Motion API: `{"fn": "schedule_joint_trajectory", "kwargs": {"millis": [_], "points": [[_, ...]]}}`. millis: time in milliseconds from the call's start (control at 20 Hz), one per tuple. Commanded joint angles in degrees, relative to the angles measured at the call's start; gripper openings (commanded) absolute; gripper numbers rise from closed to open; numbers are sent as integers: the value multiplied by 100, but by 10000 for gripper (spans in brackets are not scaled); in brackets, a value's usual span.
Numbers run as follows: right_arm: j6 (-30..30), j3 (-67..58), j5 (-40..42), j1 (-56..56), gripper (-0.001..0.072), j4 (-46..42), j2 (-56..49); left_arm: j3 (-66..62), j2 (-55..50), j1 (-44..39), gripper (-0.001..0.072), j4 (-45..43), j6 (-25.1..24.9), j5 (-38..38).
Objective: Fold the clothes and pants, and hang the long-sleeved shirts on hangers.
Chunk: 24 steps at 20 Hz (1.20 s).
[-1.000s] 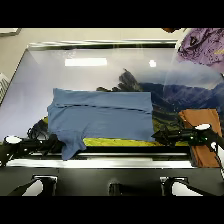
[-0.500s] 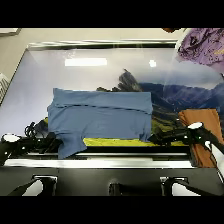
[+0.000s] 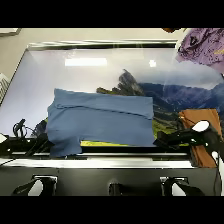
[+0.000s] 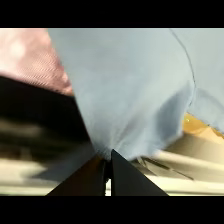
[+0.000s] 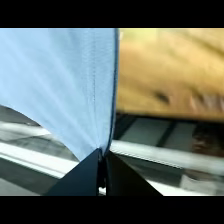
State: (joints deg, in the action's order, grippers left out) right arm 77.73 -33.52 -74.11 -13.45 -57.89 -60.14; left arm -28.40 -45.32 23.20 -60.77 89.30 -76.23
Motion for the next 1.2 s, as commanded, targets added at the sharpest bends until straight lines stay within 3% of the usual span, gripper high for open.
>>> {"fn": "schedule_joint_trajectory", "kwargs": {"millis": [0, 100, 300, 550, 750, 1150], "points": [[487, -7, -601, 9, 30, -743, 920, -101, 874, 4, 13, -334, 442, -717], [592, -13, -713, 9, 30, -1019, 1213, -247, 1043, -35, 13, -332, 422, -800], [400, -404, -398, 9, 30, -774, 1084, -782, 553, -306, 12, -332, 181, -442], [0, -1327, -44, 20, 30, -166, 85, -1602, -951, -765, 12, -262, -149, 391], [-326, -1939, 173, 20, 30, 179, -911, -2684, -2323, -988, 13, -247, -376, 494], [-385, -3025, 675, 20, 30, 177, -2271, -4833, -4365, -1082, 13, -223, -479, 529]]}}
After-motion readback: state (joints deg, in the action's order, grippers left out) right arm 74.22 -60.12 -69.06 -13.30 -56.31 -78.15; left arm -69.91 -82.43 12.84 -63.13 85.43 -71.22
